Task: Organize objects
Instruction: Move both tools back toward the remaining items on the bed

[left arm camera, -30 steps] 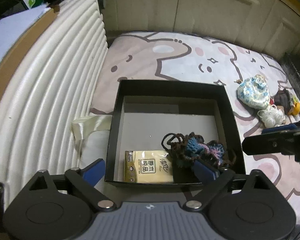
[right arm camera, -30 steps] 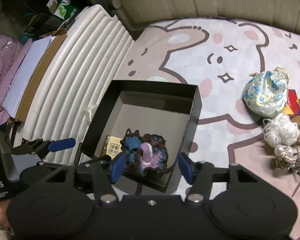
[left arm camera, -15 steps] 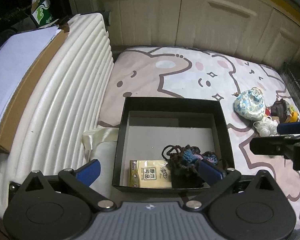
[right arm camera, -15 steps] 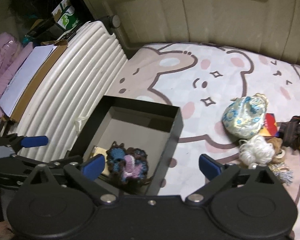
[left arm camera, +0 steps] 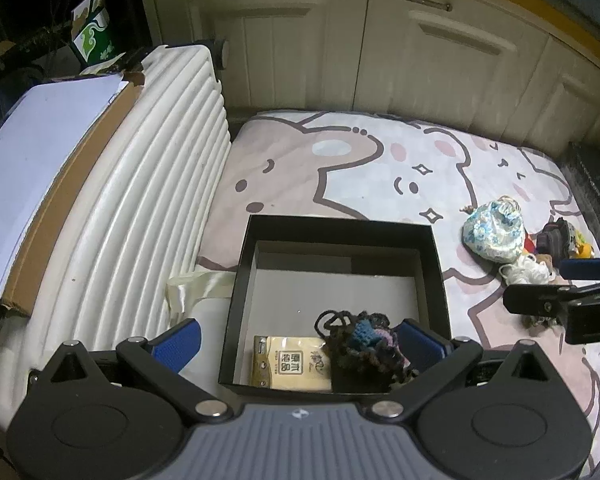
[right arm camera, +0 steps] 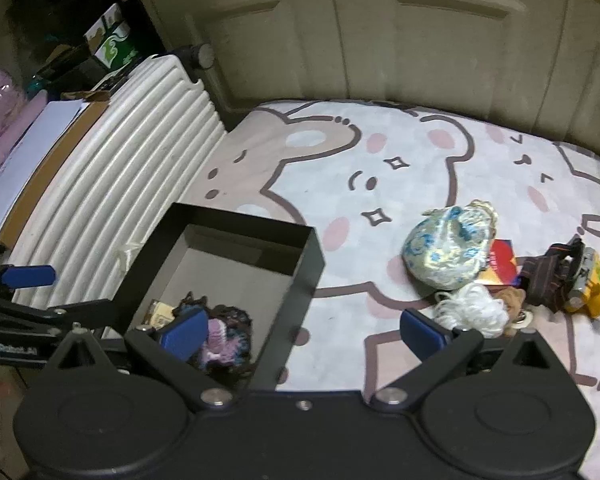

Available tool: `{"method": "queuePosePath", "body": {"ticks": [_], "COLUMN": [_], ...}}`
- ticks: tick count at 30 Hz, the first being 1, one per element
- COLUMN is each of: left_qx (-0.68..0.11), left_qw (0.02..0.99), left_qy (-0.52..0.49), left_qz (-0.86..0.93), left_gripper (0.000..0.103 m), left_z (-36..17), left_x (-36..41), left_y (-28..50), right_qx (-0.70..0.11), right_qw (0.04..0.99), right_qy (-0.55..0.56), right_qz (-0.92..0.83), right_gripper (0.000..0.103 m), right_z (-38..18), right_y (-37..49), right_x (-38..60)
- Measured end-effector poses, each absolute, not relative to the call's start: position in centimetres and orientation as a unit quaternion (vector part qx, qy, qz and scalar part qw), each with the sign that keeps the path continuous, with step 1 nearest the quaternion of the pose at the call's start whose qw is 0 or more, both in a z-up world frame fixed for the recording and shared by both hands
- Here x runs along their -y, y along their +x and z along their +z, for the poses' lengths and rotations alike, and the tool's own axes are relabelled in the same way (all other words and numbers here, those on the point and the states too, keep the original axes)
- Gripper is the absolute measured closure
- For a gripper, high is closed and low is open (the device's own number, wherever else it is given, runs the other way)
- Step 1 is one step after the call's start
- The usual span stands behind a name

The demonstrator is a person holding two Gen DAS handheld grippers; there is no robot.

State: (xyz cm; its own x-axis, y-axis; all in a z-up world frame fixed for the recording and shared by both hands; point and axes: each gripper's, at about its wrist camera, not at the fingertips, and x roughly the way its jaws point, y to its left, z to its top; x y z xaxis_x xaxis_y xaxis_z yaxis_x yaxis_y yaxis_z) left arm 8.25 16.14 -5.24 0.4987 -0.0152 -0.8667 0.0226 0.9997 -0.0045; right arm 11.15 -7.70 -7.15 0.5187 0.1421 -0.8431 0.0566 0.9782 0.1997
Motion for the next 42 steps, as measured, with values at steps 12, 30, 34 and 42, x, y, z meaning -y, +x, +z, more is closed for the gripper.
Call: {"method": "queuePosePath", "body": {"ticks": [12, 30, 34, 42], "left_qx": [-0.480, -0.474, -0.467, -0.445], "left_qw": [0.877, 0.879, 0.882, 0.890], "left_qy": [0.001, 0.010, 0.015, 0.029], "left_qz": [-0.010, -0.046, -0.058, -0.101], "left_gripper": [0.000, 0.000, 0.000, 0.000], "left_z": [-4.2, -4.3, -3.8, -3.6], "left_x": [-13.3, -6.8, -4.9, -0.9], "left_y": [10.3, 13.6, 14.5, 16.2], "right_qx": [-0.473, -0.437, -0.434, -0.419], "right_qw": [0.874, 0.884, 0.884, 0.889], "right_qy": [0.110, 0.129, 0.127, 0.142], "right_qz": [-0.016, -0.108, -0.117, -0.121], "right_gripper": [0.000, 0.000, 0.000, 0.000], "right_z": [-6.5, -6.4, -6.9, -8.0], "right_y": [10.7, 9.4, 9.1, 8.6], "right_x": [11.9, 20.8, 22.0, 24.5]}}
